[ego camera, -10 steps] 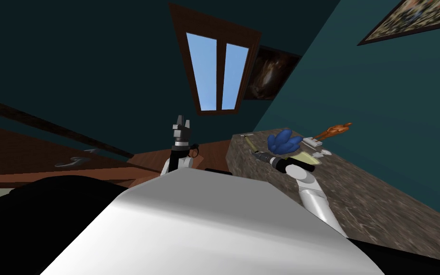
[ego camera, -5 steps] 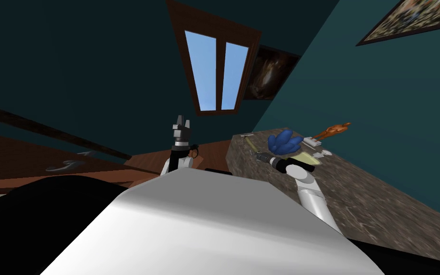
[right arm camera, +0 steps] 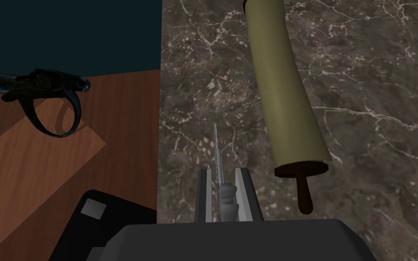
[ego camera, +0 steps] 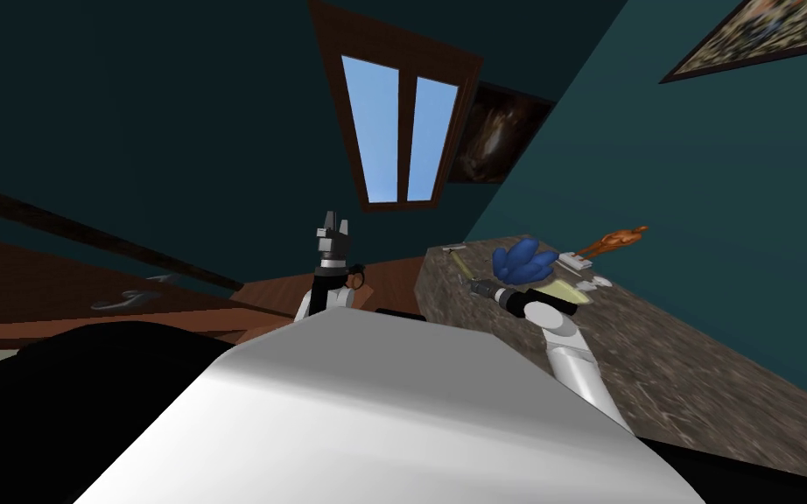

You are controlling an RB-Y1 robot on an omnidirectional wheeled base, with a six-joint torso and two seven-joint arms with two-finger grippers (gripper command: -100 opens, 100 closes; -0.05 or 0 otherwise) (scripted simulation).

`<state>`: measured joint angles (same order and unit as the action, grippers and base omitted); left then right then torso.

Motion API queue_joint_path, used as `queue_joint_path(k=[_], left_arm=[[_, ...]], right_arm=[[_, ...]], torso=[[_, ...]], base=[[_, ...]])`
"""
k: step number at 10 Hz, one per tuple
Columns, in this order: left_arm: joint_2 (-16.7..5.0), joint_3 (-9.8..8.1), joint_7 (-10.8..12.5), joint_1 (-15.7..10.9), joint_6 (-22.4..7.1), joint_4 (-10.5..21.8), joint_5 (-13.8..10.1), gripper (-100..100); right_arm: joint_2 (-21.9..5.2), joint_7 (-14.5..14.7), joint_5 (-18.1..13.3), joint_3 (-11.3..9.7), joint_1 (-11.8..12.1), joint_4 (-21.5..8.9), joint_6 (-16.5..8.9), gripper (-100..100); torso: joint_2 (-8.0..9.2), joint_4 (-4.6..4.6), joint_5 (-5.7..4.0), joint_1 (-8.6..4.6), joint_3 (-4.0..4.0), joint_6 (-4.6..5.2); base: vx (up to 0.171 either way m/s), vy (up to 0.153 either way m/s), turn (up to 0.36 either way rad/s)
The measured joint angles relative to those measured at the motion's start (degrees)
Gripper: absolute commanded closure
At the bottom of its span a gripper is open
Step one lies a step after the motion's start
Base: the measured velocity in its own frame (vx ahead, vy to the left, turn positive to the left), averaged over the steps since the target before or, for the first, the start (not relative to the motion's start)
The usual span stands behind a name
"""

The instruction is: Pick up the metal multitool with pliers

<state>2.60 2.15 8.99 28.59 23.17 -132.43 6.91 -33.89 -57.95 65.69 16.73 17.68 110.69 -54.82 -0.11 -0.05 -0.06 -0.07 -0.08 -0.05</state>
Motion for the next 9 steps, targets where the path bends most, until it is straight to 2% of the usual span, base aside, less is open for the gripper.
queue_joint_path(k=[8, 9], left_arm=[[0.00, 0.00, 0.00, 0.00, 0.00, 0.00, 0.00, 0], [0.00, 0.00, 0.00, 0.01, 0.00, 0.00, 0.00, 0]], right_arm=[[-8.16, -12.42, -2.84, -5.73, 2.64, 3.64, 8.14, 100], [-8.27, -12.77, -2.88, -5.82, 2.66, 3.70, 8.35, 0]], torso=[[0.12, 0.04, -0.01, -0.07, 0.08, 0.05], [0.04, 0.03, -0.01, -0.02, 0.04, 0.07]], base=[[-0.046, -0.032, 0.054], [0.000, 0.000, 0.000]])
